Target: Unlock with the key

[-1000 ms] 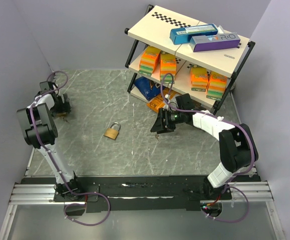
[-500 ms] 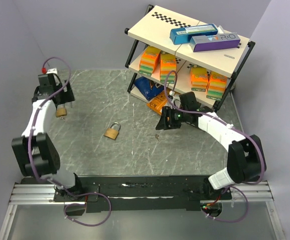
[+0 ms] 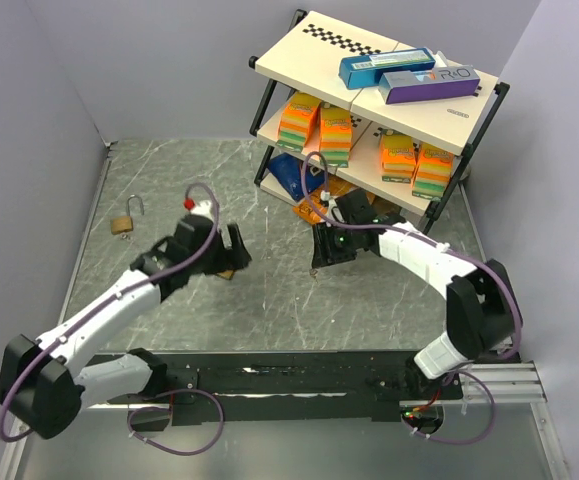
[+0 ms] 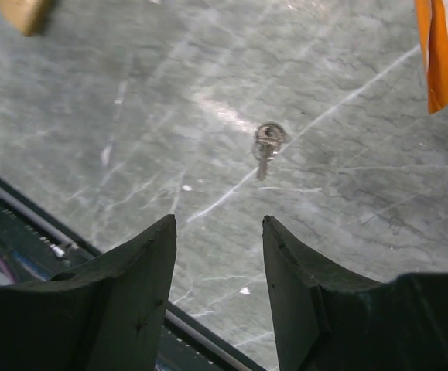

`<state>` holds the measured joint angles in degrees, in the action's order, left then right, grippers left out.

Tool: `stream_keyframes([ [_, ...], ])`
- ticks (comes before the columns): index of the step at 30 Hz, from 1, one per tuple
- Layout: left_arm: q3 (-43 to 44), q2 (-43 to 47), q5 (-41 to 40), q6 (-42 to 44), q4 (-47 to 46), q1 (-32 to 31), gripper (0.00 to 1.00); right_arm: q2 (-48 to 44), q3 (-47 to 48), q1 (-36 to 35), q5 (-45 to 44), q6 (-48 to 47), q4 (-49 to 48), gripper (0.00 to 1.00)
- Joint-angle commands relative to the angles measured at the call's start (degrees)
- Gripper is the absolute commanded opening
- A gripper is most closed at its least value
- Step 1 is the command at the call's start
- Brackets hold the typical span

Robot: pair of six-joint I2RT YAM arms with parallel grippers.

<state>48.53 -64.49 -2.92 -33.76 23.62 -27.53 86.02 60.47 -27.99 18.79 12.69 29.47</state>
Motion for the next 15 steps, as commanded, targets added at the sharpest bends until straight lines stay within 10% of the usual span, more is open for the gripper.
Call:
stream_keyframes([
  [1,-5.11,5.68,-3.49,-16.67,-4.01,-9.79,0.93,4.24,2.99,-0.58,-2.7,-0.56,1.02,0.55],
  [15,-7.75,13.86,-6.4,-21.88,0.81,-16.68,0.98,14.96,3.87,-0.49,1.69,1.46,-2.84,0.52],
])
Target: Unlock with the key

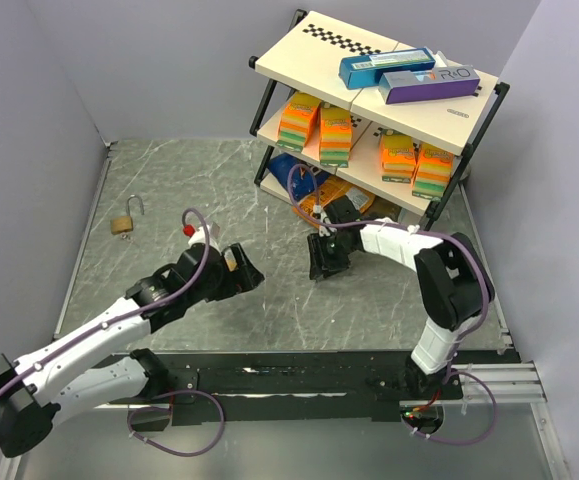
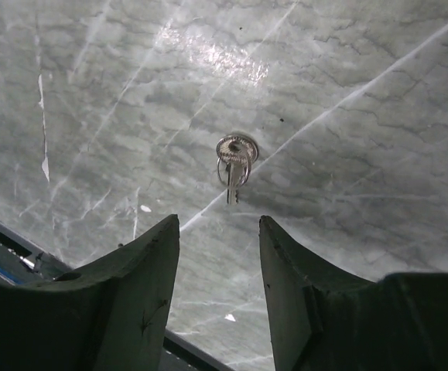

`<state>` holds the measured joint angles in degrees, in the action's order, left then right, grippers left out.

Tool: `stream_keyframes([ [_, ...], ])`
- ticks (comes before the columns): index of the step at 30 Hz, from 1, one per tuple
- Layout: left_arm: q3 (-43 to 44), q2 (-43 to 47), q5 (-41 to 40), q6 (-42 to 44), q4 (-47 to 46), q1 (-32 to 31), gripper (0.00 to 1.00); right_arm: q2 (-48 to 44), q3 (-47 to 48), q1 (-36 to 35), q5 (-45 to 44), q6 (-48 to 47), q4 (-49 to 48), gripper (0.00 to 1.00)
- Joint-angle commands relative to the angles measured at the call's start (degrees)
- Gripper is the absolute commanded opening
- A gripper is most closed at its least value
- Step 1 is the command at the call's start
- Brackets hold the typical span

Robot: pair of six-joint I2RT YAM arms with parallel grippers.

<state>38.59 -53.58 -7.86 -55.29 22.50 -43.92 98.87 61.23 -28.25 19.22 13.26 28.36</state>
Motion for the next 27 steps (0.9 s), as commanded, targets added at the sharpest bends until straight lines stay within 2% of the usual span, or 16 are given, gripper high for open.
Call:
stream_keyframes([
  [1,2.11,3.48,-1.46,-0.43,2.8,-0.29,0.98,2.46,3.1,-0.23,1.69,1.24,-2.69,0.52],
  [7,-0.35,7.43,-1.37,-2.72,4.3,-0.29,0.98,5.28,5.03,-0.23,1.61,1.95,-2.96,0.5],
  [13,-1.06,10.34,-2.86,-3.6,6.23,-0.29,0.98,6.51,5.56,-0.23,0.73,2.3,-2.96,0.45],
  [19,-0.27,10.25,-2.78,-3.42,7.21,-0.29,0.98,6.95,6.09,-0.23,0.99,2.04,-2.61,0.23],
  [23,0.17,9.99,-2.78,-4.3,6.94,-0.29,0.99,5.9,6.79,-0.23,2.57,1.25,-2.08,0.0],
  [27,1.49,9.46,-1.56,-7.11,5.37,-0.29,0.99,2.74,8.2,-0.31,4.76,0.54,-0.77,0.0],
])
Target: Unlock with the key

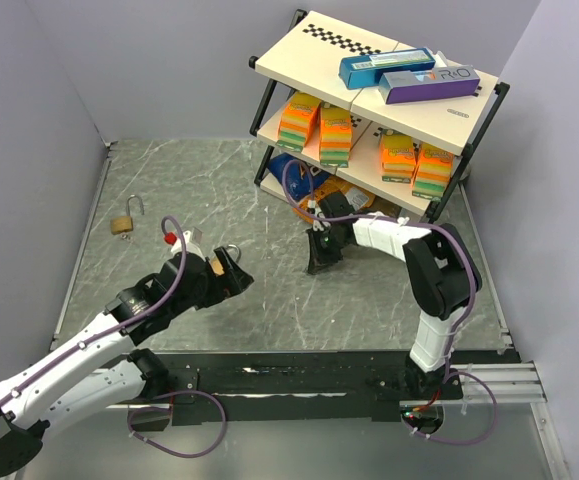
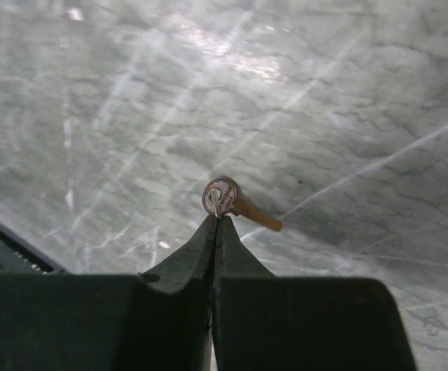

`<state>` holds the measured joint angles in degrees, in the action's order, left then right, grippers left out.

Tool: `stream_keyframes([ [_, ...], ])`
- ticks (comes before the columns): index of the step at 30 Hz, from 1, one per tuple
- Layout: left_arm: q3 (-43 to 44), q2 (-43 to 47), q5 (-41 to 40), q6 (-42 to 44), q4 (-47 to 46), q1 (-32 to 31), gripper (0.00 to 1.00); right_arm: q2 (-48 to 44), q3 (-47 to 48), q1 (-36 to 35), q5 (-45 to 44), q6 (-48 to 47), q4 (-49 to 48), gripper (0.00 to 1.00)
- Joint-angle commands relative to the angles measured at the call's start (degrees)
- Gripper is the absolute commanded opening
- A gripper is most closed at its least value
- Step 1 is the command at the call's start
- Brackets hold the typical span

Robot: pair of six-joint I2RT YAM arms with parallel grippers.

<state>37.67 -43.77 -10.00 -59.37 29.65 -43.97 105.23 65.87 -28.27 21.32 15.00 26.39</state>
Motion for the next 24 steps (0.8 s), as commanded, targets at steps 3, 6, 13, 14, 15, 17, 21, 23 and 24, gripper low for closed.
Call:
stream_keyframes([
  [3,2.85,-0.53,3.66,-3.29,-8.27,-0.16,0.99,-7.22,4.97,-0.12,6.17,-1.29,3.22,0.0],
  [6,2.32,-1.66,7.6,-1.63,-16.44,-0.24,0.99,-11.44,6.11,-0.29,11.96,-0.77,4.37,0.0],
  [13,2.76,-9.92,23.15,3.47,-34.2,-0.33,0.99,-19.17,7.88,-0.64,30.93,4.23,3.59,0.0],
  [14,2.93,-11.06,24.23,3.39,-35.96,-0.24,0.99,-20.23,7.79,-0.91,32.19,5.11,3.06,0.0],
  [15,3.11,-11.42,25.19,3.56,-39.2,-0.33,0.99,-21.2,7.44,-0.82,33.16,6.6,2.09,0.0],
  [17,3.37,-12.21,27.3,3.74,-42.29,-0.42,0.99,-23.92,7.35,-1.08,35.01,7.66,2.08,0.0],
  [21,3.11,-12.66,29.24,3.74,-47.31,-0.59,0.99,-27.27,7.26,-1.08,35.19,11.26,2.44,0.0],
  [23,2.59,-12.66,29.42,3.65,-48.28,-0.68,0.99,-28.76,6.65,-1.0,36.41,12.85,1.12,0.0],
  [24,2.41,-12.57,29.34,3.65,-48.37,-0.86,0.99,-29.2,6.38,-1.08,36.77,14.42,0.51,0.0],
])
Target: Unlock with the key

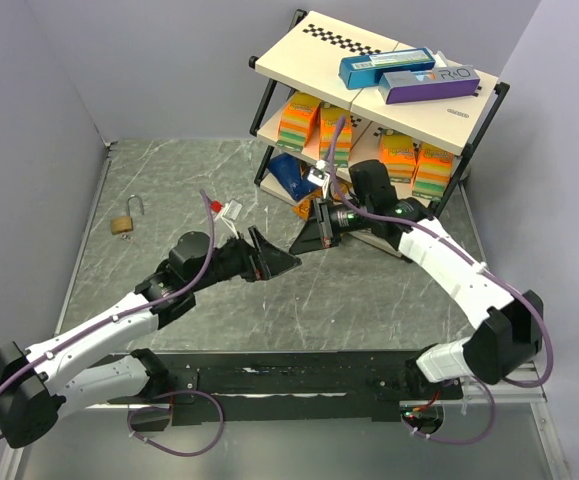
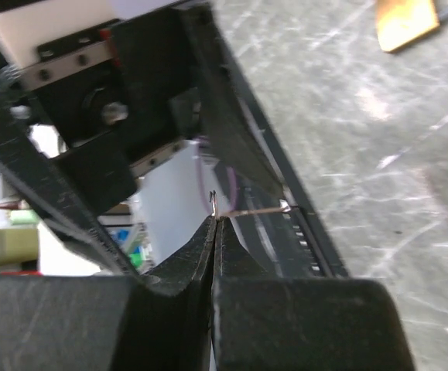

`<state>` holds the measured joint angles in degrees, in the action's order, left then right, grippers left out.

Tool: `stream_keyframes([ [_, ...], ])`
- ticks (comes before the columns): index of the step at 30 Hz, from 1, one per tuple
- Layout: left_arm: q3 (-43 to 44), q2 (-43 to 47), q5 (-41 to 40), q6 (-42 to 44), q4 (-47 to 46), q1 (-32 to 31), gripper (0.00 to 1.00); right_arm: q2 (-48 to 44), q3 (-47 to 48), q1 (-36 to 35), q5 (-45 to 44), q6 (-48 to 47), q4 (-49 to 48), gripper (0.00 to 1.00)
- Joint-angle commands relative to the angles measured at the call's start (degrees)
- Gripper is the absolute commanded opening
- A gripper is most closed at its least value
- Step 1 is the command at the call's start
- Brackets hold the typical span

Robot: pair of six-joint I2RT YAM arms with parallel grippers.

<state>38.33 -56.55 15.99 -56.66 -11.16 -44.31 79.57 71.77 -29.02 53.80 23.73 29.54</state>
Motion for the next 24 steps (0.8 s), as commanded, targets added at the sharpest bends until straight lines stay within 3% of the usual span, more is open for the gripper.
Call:
stream_keyframes([
  [1,1.23,0.3,3.17,0.77,-7.74,-0.51,0.99,-4.24,0.22,-0.34,4.73,6.33,-3.78,0.0],
  [10,-0.45,0.66,5.54,-0.46,-11.96,-1.04,0.73,-5.74,0.92,-0.34,5.7,10.02,-5.72,0.0],
  [12,-0.45,0.48,5.72,-0.46,-12.31,-1.21,0.63,-5.66,1.44,-0.43,5.61,10.11,-5.11,0.0],
  [23,-1.85,1.71,2.83,-0.91,-10.82,-1.39,0.48,-6.09,1.71,-0.34,5.0,11.17,-5.28,0.0],
  [24,-1.94,1.8,2.65,-0.73,-10.47,-1.39,0.44,-6.09,1.71,-0.34,5.0,11.25,-5.19,0.0],
])
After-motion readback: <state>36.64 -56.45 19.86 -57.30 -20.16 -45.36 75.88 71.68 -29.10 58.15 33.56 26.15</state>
